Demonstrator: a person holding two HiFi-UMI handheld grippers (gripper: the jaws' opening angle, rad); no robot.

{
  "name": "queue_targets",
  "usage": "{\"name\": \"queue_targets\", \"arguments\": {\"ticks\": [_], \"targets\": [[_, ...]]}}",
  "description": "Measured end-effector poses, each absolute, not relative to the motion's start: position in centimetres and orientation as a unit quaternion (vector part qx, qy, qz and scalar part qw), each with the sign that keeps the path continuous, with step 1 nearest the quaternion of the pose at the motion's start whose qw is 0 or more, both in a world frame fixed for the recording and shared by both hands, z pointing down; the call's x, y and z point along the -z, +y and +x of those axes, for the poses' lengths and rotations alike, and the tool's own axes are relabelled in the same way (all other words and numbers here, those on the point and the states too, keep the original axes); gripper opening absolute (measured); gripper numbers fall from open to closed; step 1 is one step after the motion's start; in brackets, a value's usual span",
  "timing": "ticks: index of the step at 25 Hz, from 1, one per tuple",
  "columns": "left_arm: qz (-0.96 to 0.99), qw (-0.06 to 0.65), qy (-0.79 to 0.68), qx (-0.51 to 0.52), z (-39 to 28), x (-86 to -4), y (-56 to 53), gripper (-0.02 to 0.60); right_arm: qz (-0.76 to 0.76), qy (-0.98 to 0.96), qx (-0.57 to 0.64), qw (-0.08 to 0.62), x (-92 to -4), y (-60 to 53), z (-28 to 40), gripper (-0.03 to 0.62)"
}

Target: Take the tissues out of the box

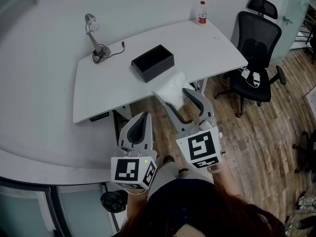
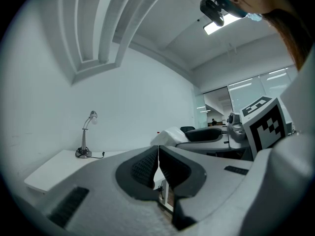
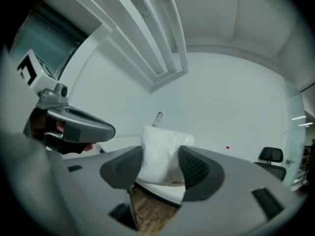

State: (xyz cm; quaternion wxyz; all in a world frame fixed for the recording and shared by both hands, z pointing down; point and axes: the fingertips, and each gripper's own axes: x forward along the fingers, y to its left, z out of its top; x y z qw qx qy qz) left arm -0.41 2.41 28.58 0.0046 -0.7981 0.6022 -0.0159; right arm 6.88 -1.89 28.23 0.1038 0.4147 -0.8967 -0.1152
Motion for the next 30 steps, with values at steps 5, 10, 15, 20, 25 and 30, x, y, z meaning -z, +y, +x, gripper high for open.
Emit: {"name": "queue_targets", "arguments": {"ticks": [5,10,15,20,25,30], "targets": [[-0.798,0.006,0.603,0.017,-0.1,-28.6,3.4,0.026,0.417,-0.896,0.114,0.103,-28.3,-0.8,7.4,0.245],[-0.799,0.008,0.601,0.018,0.5,-29.0,4.2,0.026,0.417,-0.896,0.116,0.095,-28.8,0.1,7.9,0.244],[-0.800,0.011,0.600,0.018,0.6,-29.0,4.9,0.026,0.420,-0.895,0.115,0.093,-29.0,0.7,8.0,0.244],[-0.801,0.012,0.598,0.016,0.4,-29.2,5.3,0.026,0.423,-0.894,0.113,0.095,-28.9,1.2,7.9,0.244],[-0.802,0.009,0.598,0.014,-0.1,-29.8,5.6,0.026,0.424,-0.894,0.116,0.092,-29.2,1.5,7.6,0.244],[-0.802,0.001,0.597,0.015,-0.4,-30.8,6.0,0.026,0.424,-0.893,0.118,0.097,-29.7,2.0,7.5,0.242]]}}
